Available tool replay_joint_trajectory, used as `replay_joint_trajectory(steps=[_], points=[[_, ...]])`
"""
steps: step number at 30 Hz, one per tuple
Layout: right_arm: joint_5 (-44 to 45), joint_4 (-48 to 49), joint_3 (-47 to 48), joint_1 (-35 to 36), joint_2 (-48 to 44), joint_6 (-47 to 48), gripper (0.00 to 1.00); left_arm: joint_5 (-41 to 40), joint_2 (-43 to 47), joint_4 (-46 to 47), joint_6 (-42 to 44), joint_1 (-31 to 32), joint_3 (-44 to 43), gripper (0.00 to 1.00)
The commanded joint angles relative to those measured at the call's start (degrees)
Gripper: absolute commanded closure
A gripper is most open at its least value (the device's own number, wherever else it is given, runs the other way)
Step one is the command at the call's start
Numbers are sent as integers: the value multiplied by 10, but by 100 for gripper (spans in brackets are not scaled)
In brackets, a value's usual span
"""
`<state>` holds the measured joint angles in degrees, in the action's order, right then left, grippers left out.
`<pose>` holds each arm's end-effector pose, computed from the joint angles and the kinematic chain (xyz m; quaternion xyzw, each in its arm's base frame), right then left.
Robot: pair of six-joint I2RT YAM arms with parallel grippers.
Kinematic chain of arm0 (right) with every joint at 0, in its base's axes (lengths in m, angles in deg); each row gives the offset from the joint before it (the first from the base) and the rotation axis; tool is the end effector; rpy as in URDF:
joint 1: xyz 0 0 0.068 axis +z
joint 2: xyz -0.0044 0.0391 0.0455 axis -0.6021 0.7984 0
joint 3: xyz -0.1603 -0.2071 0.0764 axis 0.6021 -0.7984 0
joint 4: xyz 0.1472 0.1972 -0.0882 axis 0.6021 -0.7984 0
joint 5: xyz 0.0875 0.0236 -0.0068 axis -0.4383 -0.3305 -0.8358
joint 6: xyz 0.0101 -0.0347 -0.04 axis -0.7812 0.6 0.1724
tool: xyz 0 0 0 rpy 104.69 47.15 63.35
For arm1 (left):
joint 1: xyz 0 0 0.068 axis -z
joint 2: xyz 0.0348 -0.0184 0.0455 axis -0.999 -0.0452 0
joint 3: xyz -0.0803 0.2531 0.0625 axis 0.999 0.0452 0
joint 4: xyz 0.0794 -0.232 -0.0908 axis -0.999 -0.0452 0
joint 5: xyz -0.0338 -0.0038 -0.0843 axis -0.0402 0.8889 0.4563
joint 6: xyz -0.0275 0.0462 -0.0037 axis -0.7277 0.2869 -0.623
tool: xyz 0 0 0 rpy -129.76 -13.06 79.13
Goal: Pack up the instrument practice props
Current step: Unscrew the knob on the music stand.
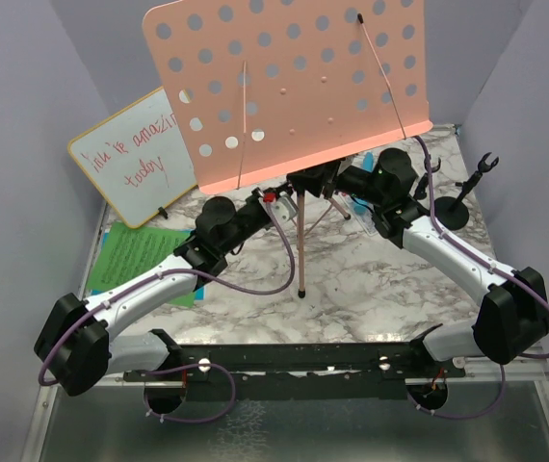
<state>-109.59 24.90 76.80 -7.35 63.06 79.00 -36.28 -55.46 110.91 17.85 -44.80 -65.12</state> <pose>0.2722 0.1803 0.3533 -0.4196 0.5359 0.3621 0.6369 0.2038 -0.1952 0.3167 0.4817 0.4884 -0.0925 0.7217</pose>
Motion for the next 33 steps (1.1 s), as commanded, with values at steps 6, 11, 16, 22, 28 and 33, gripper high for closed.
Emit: replay_joint_trajectory(steps=[6,11,16,22,28,33], points=[[-40,-158,-24,7,39,30,99,-78,3,-11,-614,-24,5,100],[-37,-157,-25,7,39,29,99,-89,1,-6,-942,-56,40,100],[-32,-161,-21,7,46,28,99,-111,7,43,-1177,-74,89,100],[-28,-162,-22,7,43,30,99,-108,3,58,-1311,-80,97,100],[-26,-164,-21,7,42,31,99,-93,-2,59,-1277,-91,86,81],[-23,-165,-23,7,38,32,99,-96,35,58,-1181,-113,86,63]])
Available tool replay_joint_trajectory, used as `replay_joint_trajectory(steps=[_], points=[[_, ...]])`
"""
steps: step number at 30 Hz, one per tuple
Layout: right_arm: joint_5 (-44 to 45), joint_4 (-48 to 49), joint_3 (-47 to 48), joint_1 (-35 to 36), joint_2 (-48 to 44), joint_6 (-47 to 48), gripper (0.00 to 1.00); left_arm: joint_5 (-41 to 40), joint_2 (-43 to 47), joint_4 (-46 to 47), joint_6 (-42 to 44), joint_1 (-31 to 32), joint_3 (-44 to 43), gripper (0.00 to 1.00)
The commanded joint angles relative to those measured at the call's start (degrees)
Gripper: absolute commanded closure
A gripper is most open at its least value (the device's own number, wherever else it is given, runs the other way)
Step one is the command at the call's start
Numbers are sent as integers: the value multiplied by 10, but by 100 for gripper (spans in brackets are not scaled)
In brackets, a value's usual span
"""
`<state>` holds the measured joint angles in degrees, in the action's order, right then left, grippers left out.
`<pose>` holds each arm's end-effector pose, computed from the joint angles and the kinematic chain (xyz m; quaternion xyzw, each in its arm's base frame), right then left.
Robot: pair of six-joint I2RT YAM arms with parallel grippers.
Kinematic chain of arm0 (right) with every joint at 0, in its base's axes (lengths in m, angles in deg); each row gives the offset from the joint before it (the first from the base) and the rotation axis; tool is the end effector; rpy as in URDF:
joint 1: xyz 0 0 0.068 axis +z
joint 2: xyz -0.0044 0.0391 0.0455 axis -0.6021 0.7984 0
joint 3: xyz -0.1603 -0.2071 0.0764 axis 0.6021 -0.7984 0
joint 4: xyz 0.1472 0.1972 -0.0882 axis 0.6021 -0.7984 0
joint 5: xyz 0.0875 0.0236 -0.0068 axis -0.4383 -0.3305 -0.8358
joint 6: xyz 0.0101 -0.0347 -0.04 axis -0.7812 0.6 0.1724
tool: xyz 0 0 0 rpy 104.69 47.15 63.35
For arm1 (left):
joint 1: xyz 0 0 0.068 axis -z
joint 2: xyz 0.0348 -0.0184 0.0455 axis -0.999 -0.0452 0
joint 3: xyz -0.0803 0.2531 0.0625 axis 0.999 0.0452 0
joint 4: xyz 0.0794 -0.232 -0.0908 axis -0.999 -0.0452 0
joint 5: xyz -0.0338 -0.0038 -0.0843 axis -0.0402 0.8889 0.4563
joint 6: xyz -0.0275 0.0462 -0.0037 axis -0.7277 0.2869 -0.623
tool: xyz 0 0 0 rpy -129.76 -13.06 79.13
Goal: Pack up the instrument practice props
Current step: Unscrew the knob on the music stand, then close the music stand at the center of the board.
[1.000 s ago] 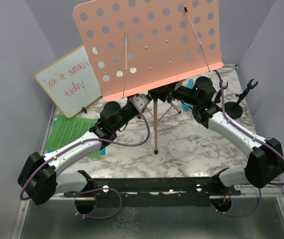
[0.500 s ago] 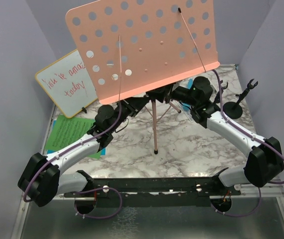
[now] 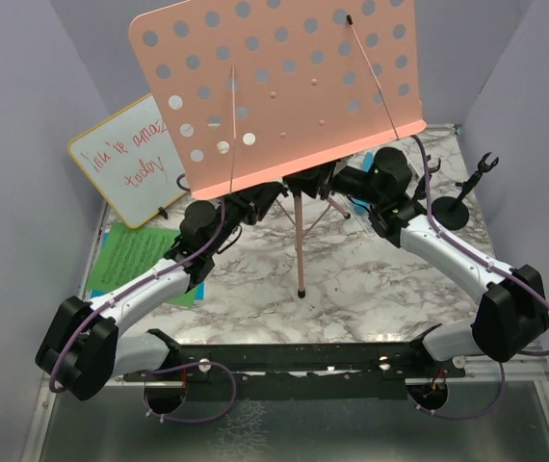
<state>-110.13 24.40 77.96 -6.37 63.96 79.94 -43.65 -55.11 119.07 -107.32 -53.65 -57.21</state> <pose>0.2724 0.1872 0.3547 -0.4313 0.5283 0.3652 0.6336 0.2258 -0.1522 0.2852 -0.3022 0.6113 -0.6457 0.3436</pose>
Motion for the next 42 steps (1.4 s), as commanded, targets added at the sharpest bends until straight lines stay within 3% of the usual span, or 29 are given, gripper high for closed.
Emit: replay_joint_trajectory(steps=[1,6,14,21,24,32,39,42], points=[[-17,-159,-35,-2,29,23,99,-26,41,-24,91,-29,9,61],[-16,-157,-36,-2,26,23,99,-31,71,-25,167,-42,26,54],[-19,-154,-37,-2,28,23,99,79,90,-11,537,-42,12,37],[-17,-152,-39,-2,28,26,99,115,114,12,758,-42,30,26],[-15,-146,-42,-2,28,28,99,108,108,42,767,-42,27,24],[-18,-116,-55,-2,36,32,99,111,42,154,664,-52,1,22],[-13,-108,-65,-2,37,25,99,211,-45,169,603,-116,-77,21],[-4,-101,-74,-3,34,24,99,273,-87,220,546,-159,-101,21]])
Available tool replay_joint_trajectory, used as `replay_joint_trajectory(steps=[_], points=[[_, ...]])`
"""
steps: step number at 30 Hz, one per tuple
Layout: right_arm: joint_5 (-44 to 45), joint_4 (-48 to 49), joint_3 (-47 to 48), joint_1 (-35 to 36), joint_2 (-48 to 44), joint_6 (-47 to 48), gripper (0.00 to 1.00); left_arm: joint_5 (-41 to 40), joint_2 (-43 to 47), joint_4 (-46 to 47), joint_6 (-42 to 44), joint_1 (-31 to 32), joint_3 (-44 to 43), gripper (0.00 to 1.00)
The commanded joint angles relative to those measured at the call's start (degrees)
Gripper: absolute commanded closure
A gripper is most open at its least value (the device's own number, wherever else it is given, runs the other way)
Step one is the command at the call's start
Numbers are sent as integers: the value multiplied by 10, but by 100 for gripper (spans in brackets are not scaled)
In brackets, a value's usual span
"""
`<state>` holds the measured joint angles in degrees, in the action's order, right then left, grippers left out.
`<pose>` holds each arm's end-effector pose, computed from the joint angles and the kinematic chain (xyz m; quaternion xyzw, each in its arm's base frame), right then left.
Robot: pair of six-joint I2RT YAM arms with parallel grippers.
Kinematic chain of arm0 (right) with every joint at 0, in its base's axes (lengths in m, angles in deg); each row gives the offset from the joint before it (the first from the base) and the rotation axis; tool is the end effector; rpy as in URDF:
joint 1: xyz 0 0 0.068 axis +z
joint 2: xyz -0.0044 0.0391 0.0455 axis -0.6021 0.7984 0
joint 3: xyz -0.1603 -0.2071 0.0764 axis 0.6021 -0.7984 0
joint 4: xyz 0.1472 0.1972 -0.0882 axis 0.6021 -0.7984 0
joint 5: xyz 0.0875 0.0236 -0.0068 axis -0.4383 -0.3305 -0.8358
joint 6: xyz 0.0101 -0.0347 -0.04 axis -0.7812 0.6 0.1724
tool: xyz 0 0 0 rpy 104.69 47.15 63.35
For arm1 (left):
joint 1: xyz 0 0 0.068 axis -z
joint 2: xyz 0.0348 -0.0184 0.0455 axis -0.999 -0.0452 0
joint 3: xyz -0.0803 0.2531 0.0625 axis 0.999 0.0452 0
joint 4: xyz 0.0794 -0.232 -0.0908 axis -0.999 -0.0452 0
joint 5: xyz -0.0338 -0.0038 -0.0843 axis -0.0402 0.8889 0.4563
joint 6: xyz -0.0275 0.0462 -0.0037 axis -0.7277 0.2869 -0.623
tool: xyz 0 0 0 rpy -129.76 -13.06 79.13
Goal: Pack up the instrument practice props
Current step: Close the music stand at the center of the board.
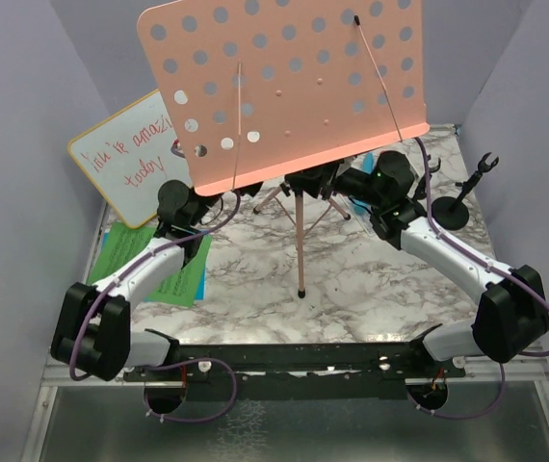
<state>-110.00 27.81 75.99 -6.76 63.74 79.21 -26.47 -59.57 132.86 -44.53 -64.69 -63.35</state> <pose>0.2718 0.1842 0.3498 -0.4254 0.5223 0.3650 0.6427 0.2595 -0.1212 0.3271 0.1209 0.5725 -0.4171 0.6955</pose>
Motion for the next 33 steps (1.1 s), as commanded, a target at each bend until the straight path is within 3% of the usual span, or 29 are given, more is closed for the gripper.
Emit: replay_joint_trajectory(steps=[1,7,16,33], points=[[-4,-132,-57,1,37,28,99,127,-58,109,-100,-58,-49,21],[-7,-122,-62,2,42,14,99,251,-145,201,-185,-71,-133,21],[-8,-148,-49,1,48,17,98,322,-204,288,-284,-70,-220,22],[-3,-165,-44,1,51,21,98,314,-240,287,-279,-12,-290,27]])
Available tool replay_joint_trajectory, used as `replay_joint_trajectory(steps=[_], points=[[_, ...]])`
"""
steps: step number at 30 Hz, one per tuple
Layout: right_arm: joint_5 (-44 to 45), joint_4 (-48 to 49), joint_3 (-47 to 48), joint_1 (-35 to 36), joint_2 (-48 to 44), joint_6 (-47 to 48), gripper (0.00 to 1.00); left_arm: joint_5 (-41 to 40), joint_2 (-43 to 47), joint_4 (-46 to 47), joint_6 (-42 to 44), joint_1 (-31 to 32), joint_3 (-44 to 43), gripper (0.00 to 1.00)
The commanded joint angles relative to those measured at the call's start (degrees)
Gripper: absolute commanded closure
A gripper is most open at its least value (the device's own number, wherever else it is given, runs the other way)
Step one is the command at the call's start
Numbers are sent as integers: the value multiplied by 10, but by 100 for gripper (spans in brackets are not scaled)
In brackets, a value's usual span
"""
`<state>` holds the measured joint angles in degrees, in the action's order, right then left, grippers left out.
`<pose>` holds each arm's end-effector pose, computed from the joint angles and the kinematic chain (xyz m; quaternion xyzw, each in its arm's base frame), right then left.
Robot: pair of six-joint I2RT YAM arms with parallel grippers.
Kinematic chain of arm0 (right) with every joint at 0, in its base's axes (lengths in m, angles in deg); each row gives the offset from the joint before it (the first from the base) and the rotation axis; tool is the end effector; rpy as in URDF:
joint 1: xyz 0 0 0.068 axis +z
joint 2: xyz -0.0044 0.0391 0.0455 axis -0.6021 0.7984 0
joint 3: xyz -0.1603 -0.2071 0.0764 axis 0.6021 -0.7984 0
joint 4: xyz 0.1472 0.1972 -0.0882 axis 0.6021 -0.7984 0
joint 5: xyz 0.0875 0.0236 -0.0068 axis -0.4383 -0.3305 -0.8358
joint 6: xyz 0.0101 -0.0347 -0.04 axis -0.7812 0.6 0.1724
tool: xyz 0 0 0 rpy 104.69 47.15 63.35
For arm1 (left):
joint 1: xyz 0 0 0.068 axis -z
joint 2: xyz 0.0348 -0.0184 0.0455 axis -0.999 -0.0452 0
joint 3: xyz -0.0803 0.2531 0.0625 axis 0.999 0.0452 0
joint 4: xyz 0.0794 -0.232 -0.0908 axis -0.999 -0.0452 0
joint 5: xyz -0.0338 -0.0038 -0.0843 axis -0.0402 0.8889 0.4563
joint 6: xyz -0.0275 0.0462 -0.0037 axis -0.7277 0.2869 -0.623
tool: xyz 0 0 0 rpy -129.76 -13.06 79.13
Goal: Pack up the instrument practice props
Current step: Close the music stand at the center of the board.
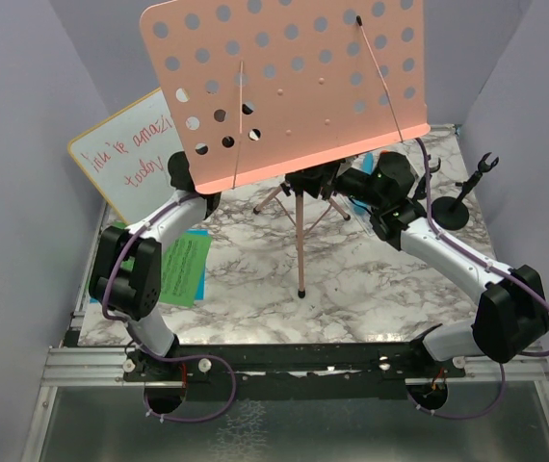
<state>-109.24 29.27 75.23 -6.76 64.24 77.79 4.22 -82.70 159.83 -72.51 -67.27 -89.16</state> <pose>0.2734 0.1847 0.3451 -0.4148 0.5290 0.3691 0.6418 0.3257 -0.1483 0.3854 0.2865 0.4168 -0.6276 0.5918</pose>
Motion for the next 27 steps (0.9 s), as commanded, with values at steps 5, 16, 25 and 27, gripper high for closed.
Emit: replay_joint_trajectory(steps=[5,16,25,27], points=[[-6,-184,-33,2,46,39,98,4,1,-13,34,26,-34,37],[17,-170,-39,2,20,25,85,2,53,-86,111,28,9,100],[73,-116,-82,1,-79,-23,38,-65,147,-234,248,27,66,100],[89,-107,-94,1,-99,-33,33,-78,160,-246,260,27,80,100]])
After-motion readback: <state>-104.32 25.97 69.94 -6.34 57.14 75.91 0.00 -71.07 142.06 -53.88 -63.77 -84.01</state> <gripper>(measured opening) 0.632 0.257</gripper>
